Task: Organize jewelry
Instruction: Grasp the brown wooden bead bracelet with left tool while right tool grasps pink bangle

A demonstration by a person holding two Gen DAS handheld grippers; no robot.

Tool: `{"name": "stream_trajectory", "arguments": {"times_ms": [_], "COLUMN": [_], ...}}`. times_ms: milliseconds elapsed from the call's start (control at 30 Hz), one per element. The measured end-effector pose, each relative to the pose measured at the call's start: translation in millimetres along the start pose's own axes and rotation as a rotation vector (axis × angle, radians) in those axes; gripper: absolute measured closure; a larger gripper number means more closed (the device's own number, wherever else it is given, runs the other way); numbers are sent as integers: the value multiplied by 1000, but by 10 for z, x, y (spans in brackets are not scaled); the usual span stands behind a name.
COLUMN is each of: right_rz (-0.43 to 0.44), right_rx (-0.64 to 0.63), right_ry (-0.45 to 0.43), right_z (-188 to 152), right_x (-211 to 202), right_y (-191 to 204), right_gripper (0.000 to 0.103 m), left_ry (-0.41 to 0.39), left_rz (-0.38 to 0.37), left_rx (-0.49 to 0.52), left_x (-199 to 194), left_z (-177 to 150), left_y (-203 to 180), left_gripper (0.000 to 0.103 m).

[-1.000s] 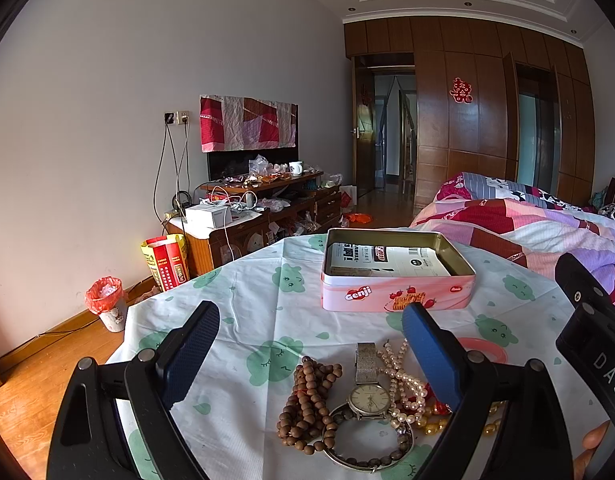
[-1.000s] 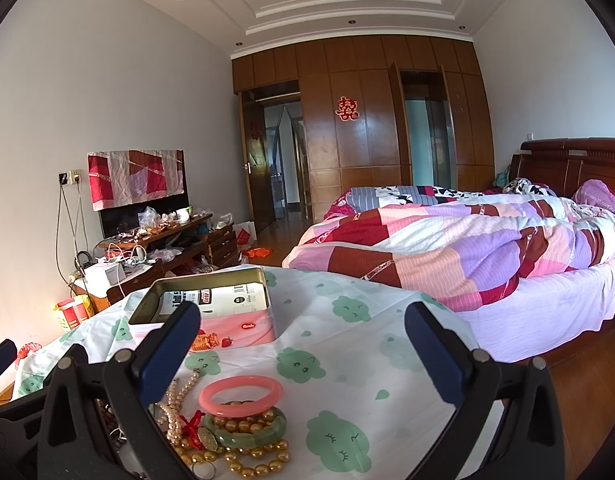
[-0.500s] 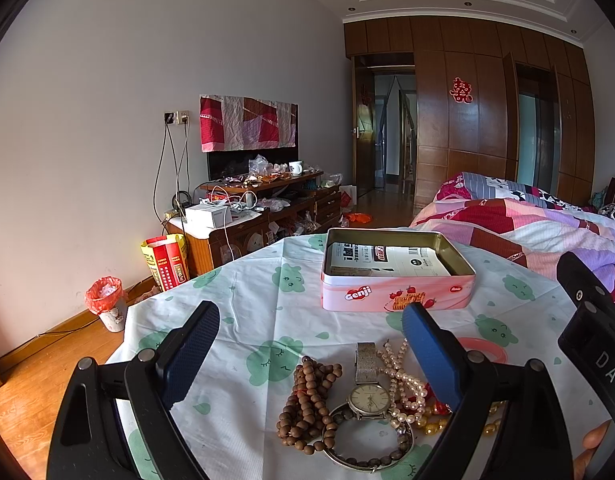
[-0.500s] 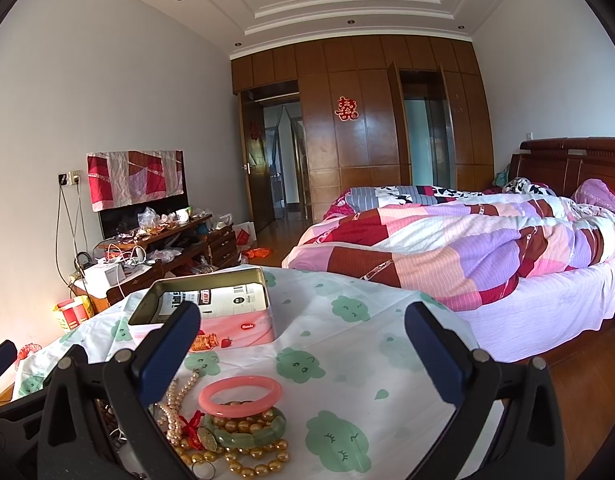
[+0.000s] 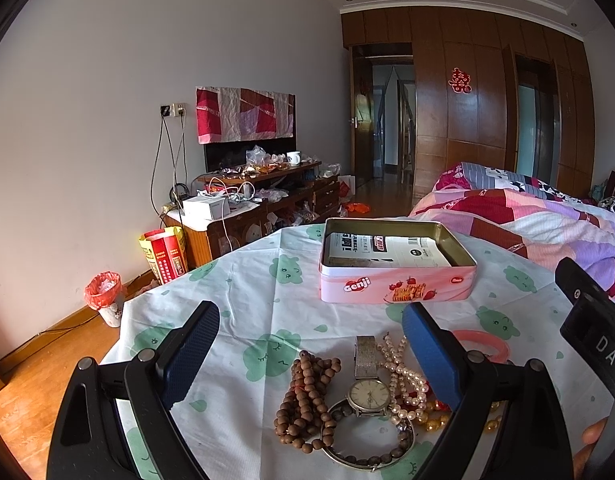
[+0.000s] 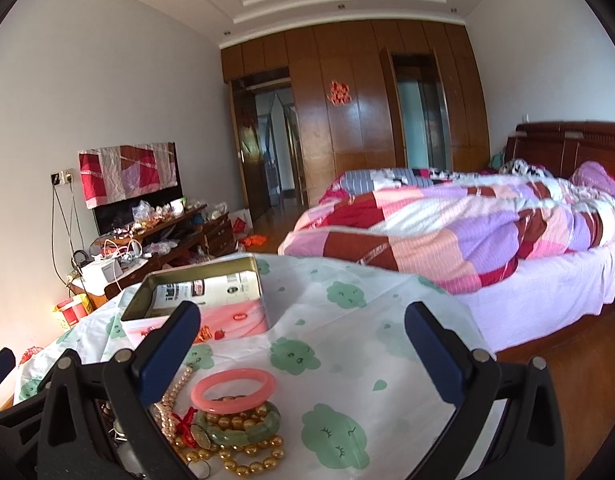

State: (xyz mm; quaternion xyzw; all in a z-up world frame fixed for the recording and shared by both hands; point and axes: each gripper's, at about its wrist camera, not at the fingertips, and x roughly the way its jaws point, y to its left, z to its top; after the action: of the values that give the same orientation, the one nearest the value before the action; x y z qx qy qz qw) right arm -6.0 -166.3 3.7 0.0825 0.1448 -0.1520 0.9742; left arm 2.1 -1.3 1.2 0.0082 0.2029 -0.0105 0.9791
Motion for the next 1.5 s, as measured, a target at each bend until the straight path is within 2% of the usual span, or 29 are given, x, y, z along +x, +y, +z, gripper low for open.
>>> {"name": "stream_trajectory", "arguments": {"times_ms": [67, 200, 300, 467, 533, 600, 667, 767, 833, 900, 967, 1033, 1067, 1100, 1133, 1167, 1200, 1233, 1333, 1500], "right_rz": [1, 21, 92, 281, 353, 389, 409, 415, 410, 399, 398, 405, 414, 410, 396, 392, 391, 397, 427, 490], "right_rx": [20, 110, 155, 53, 12, -35, -77, -128, -153, -183, -189, -196, -205, -215, -233, -256, -270, -269, -218, -57], "right_ry": [30, 100, 194, 377, 451, 508, 544, 601, 632, 664, 698, 693, 697, 698, 691, 684, 675, 680, 683, 620], "right_z": [-17, -41, -61, -102, -118, -151, -198, -294, -339, -374, -417, -406, -406, -412, -415, -416, -414, -411, -381, -200], "right_x": [57, 178, 301, 525, 620, 707, 779, 893, 953, 1026, 1083, 1092, 1109, 1124, 1127, 1125, 1116, 1123, 1132, 1068], "right_y": [-55, -257, -368, -260, -173, -68, 15, 111, 164, 214, 229, 233, 246, 259, 273, 295, 312, 310, 243, 14], "right_gripper": [0, 0, 0, 0, 0, 0, 0, 0, 0, 0, 0, 0, 0, 4, 7, 17, 19, 19, 20, 20], "left_ry": [32, 167, 203, 312, 365, 421, 449, 474, 503, 530, 520, 510, 507, 502, 498, 497, 496, 495, 473, 348], "left_rz": [-33, -106, -70, -103, -145, -193, -232, -223, -225, -233, -213, -194, -196, -200, -196, -197, -210, -221, -257, -300], "left_rx": [-20, -52, -16, -8, -26, -63, -64, 7, 33, 18, 18, 54, 64, 71, 71, 66, 47, 31, -33, -74], "left_x": [62, 248, 293, 446, 537, 616, 650, 718, 784, 845, 855, 849, 840, 833, 828, 839, 838, 848, 828, 684], "left_z": [1, -36, -84, -158, -190, -224, -232, -241, -263, -279, -275, -279, -277, -276, -271, -269, -263, -261, -241, -75], "left_y": [43, 228, 380, 616, 658, 663, 613, 464, 398, 398, 411, 389, 389, 394, 412, 428, 466, 487, 597, 642], "left_gripper": [10, 10, 10, 10, 10, 10, 10, 12, 19, 27, 42, 49, 59, 64, 73, 76, 76, 80, 81, 81]}}
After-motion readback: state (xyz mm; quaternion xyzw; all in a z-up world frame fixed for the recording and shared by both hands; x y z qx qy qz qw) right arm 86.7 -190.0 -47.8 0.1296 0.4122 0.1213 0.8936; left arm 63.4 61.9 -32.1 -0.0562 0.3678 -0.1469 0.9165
